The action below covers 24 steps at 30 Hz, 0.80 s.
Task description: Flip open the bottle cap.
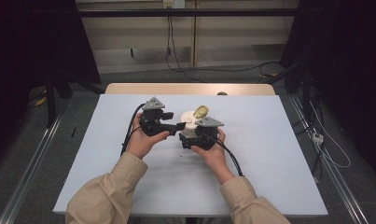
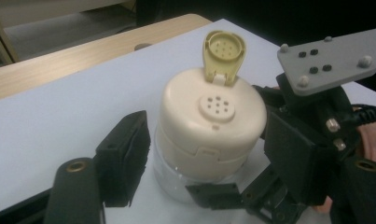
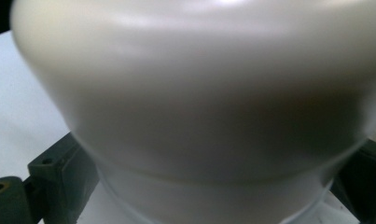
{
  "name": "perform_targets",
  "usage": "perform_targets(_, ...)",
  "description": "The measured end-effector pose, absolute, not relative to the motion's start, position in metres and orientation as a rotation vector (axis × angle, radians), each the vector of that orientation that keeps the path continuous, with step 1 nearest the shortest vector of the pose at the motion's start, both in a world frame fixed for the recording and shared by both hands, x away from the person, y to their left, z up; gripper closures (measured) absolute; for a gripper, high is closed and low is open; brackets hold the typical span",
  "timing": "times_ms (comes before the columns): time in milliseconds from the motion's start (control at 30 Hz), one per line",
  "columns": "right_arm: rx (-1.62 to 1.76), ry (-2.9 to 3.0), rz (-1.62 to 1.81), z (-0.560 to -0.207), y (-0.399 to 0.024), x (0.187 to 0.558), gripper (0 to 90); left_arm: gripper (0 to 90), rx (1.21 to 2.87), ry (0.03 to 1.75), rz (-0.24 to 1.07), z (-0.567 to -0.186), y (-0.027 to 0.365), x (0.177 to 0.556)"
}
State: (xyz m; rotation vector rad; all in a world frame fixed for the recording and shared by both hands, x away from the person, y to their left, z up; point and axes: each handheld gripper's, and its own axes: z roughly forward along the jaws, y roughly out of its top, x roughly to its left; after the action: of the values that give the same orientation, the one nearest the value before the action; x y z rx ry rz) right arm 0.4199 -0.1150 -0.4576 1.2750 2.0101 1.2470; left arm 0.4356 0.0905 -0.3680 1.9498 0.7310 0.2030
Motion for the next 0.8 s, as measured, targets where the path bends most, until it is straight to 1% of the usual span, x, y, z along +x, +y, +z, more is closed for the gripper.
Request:
perform_targets(267, 1.285, 2.045, 1.238, -0.459, -0.122, 0.413, 4.8, 19.7, 1.937, 0.722, 0.207, -0.372, 0.104, 0.423)
perform_targets(467, 1.265, 2.029, 1.280, -0.455, -0.135, 0.398, 5.6, 13.3, 1.950, 0.709, 0.221, -0.375, 0.115, 0.414)
perform_targets(800, 1.231, 2.004, 1.310, -0.447, -0.168, 0.373, 5.2, 8.4, 1.961, 0.732, 0.205, -0.392, 0.141, 0.402)
